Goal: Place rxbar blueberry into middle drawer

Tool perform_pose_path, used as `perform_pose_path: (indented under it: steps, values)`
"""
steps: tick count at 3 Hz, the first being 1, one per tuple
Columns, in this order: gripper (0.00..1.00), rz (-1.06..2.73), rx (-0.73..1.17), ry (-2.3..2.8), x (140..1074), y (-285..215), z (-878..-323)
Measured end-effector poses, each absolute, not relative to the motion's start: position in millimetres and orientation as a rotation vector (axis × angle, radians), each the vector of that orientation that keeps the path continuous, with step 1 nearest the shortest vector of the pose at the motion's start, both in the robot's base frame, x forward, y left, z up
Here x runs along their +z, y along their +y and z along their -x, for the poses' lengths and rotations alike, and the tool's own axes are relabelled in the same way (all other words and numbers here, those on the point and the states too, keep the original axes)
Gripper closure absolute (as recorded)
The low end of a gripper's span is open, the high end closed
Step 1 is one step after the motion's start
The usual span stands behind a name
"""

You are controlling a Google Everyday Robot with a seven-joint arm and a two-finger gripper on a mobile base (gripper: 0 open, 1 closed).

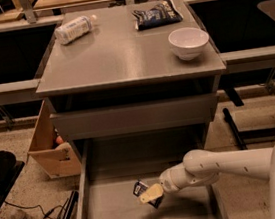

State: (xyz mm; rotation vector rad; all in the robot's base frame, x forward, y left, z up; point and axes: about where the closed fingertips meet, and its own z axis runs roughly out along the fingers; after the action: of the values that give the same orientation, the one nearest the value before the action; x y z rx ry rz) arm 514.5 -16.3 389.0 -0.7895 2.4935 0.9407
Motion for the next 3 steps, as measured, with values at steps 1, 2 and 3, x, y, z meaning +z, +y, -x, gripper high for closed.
perform_pose_path:
  steps: [1,2,3]
  values:
    - [0.0,0.798,1.034,2.423,404,-23,-521]
    - [0.0,0.996,1.113,2.452,451,-37,-492]
    - [0.0,1.142,1.002,2.572,492,-45,-471]
